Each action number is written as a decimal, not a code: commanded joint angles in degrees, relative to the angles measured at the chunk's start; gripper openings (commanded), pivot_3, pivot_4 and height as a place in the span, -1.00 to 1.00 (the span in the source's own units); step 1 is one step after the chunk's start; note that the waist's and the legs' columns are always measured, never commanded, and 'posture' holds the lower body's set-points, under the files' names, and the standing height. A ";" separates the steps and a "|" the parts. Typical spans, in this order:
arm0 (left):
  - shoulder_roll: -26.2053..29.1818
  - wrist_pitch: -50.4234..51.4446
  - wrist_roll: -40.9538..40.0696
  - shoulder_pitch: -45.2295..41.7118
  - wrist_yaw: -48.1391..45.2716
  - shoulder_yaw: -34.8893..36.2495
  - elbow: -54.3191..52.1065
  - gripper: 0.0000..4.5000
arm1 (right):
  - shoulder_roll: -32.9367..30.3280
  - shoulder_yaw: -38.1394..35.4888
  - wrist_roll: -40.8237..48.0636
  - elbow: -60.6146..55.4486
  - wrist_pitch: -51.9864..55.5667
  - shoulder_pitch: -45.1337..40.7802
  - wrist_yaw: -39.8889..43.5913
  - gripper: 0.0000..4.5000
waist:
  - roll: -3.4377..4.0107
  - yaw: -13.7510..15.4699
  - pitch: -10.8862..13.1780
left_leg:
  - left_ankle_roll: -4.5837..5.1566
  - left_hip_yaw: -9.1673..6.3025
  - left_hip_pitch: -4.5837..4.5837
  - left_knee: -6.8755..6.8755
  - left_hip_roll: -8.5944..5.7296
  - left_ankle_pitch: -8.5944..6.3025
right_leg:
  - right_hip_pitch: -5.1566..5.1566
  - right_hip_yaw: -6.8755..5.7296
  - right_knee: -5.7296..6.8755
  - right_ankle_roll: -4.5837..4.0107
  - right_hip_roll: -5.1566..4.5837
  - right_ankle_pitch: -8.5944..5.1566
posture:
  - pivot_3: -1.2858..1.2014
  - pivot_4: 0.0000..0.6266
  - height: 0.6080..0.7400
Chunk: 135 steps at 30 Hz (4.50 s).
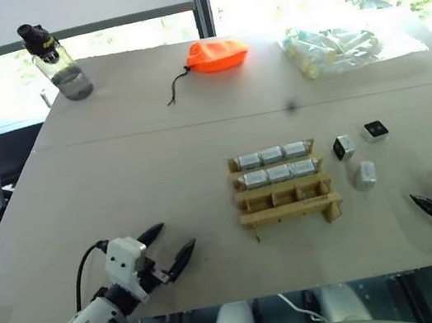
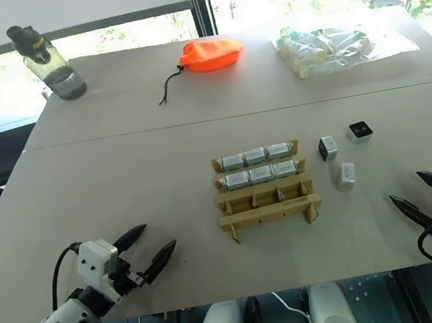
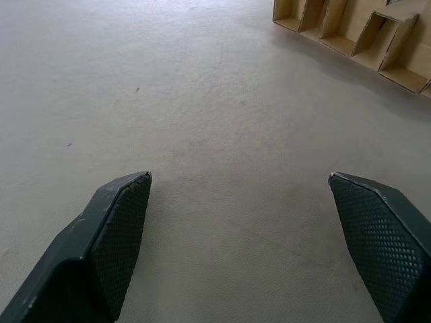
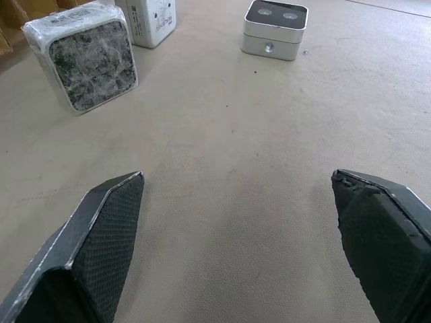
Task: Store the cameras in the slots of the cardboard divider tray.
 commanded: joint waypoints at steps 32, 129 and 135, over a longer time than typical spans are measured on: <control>12.49 2.19 -8.68 -9.24 -15.87 2.33 2.02 0.96 | 6.54 0.50 -0.04 -29.89 12.91 10.45 -15.30 0.97 | -0.08 0.05 0.07 | -0.01 -0.10 -0.07 0.02 0.05 0.00 | -0.04 -0.09 0.01 0.10 -0.17 -0.06 | 0.03 -0.52 1.00; 27.84 24.57 -26.14 -11.83 -29.14 18.20 -19.73 0.96 | 9.85 42.89 -7.69 -0.72 7.88 -53.77 34.56 -0.72 | -0.90 -1.42 0.85 | -0.51 0.43 -0.23 0.13 0.04 0.29 | -0.66 0.19 0.54 0.20 0.19 0.16 | 0.03 -0.52 1.00; 28.07 24.51 -25.87 -12.52 -29.09 17.36 -19.33 0.96 | 11.33 43.61 -8.62 1.48 6.66 -54.94 34.63 -0.72 | -0.90 -1.47 0.85 | -0.52 0.42 -0.23 0.13 0.04 0.29 | -0.66 0.19 0.55 0.20 0.20 0.16 | 0.03 -0.52 1.00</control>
